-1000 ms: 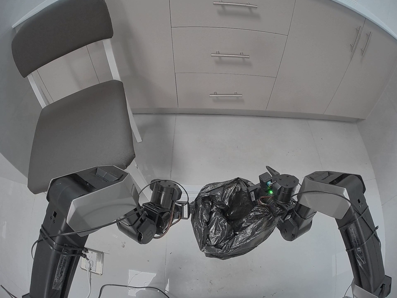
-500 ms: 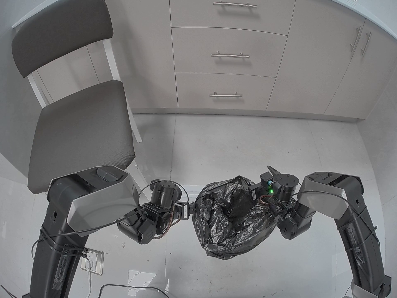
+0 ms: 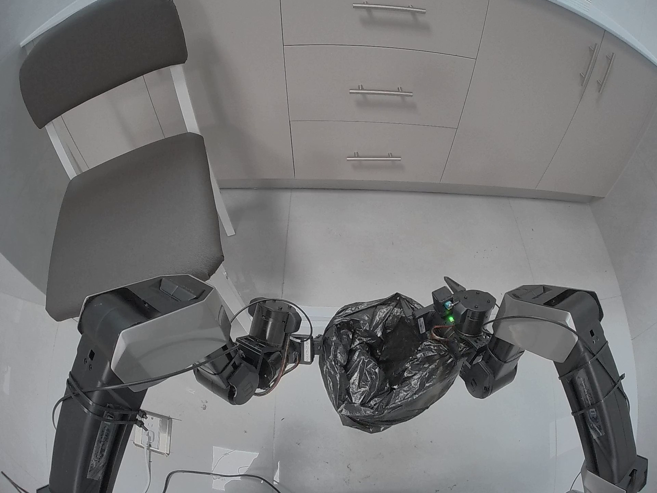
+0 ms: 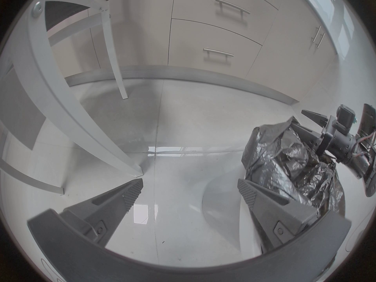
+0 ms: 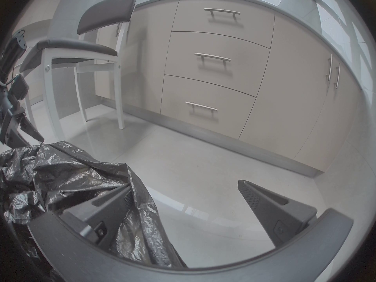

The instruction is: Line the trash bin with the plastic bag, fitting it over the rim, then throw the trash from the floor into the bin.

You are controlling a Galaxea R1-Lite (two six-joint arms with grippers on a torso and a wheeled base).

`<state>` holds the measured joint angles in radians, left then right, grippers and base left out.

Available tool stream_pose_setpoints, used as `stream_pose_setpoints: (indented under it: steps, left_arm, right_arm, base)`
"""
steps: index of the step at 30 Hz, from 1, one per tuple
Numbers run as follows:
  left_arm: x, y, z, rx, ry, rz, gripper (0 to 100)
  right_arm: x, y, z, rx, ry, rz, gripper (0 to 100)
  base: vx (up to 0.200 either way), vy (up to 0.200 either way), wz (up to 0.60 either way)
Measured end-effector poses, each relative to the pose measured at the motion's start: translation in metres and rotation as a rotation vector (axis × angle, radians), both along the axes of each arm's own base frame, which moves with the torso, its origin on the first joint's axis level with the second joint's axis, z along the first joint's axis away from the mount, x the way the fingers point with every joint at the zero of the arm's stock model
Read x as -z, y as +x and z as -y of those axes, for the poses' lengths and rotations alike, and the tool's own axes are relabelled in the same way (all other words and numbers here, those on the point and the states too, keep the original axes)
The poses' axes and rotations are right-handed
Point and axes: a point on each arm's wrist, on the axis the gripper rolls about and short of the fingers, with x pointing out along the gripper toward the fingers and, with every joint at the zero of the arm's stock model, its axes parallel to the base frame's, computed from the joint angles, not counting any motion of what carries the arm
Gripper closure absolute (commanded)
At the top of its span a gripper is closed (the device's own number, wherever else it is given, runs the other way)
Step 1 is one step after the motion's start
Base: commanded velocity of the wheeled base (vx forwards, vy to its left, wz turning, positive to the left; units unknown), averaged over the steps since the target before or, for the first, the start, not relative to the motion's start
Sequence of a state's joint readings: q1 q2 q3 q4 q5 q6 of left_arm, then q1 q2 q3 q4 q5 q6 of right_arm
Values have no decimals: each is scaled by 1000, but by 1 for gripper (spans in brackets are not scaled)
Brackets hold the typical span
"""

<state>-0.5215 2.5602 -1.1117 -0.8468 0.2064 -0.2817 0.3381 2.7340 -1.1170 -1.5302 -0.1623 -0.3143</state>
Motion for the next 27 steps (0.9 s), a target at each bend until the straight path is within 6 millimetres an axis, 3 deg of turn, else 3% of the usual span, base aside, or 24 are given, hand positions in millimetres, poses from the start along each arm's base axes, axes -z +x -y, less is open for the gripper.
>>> stream_pose_setpoints:
  steps: [7, 12, 22, 27]
  left_arm:
    - [-5, -7, -4, -3, -5, 3, 0]
    - [-24, -18, -11, -8, -26, 29, 0]
    - [-34, -23, -14, -11, -37, 47, 0]
    - [-33, -25, -15, -11, -51, 73, 0]
  right_arm:
    - [-7, -26, -10, -59, 13, -78, 0]
    - [-26, -41, -18, -112, 40, -74, 0]
    - [-43, -53, -21, -153, 46, -70, 0]
    - [-36, -58, -20, -179, -3, -140, 0]
  base:
    - [0, 0, 0]
    - [0, 0, 0]
    - [0, 0, 0]
    - [0, 0, 0]
